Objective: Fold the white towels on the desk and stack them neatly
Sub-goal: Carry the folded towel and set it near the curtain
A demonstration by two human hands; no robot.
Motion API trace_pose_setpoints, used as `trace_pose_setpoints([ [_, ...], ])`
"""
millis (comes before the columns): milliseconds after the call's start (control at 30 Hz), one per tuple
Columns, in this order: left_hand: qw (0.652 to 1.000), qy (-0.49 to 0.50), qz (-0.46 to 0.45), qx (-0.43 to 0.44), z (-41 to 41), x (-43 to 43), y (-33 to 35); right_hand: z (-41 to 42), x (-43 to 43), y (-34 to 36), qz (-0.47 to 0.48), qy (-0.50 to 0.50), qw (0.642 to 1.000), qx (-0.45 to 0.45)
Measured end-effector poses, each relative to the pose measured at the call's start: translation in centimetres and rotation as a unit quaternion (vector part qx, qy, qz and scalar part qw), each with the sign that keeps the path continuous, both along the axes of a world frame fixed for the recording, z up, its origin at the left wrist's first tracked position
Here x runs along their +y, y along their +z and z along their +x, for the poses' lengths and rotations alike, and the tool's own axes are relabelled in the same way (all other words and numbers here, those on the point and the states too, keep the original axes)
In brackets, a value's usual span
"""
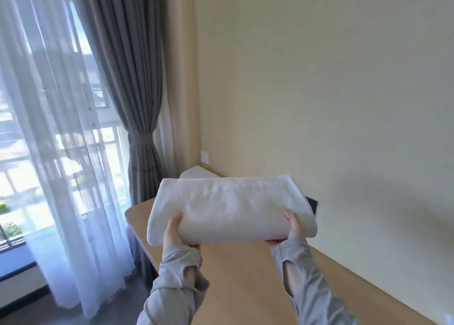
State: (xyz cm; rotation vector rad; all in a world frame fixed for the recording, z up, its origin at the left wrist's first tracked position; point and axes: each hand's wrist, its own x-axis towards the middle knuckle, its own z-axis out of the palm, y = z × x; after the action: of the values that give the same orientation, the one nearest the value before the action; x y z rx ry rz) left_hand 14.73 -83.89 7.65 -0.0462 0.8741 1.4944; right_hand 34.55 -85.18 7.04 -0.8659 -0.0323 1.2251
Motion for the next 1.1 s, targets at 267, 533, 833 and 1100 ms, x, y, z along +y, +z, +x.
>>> trace_pose_setpoints([
  [267, 0.995, 0.083, 0.049, 0.013, -14.3, 3.3, 1.1, -14.8, 5.9, 1.2, 0.006, 0.074, 0.997, -0.005],
  [533, 0.991, 0.131, 0.031, -0.001, -22.2, 7.1, 0.2, -22.9, 11.9, 0.9, 0.024, 0.133, 0.991, 0.000],
  [833, 0.986, 0.163, 0.026, 0.000, -28.1, 16.8, -0.8, -29.4, 23.7, -1.3, 0.030, 0.163, 0.986, 0.026],
  [1100, 0.985, 0.168, 0.030, -0.027, -30.1, 27.3, -0.6, -31.5, 33.9, -2.1, 0.040, 0.144, 0.988, 0.047],
])
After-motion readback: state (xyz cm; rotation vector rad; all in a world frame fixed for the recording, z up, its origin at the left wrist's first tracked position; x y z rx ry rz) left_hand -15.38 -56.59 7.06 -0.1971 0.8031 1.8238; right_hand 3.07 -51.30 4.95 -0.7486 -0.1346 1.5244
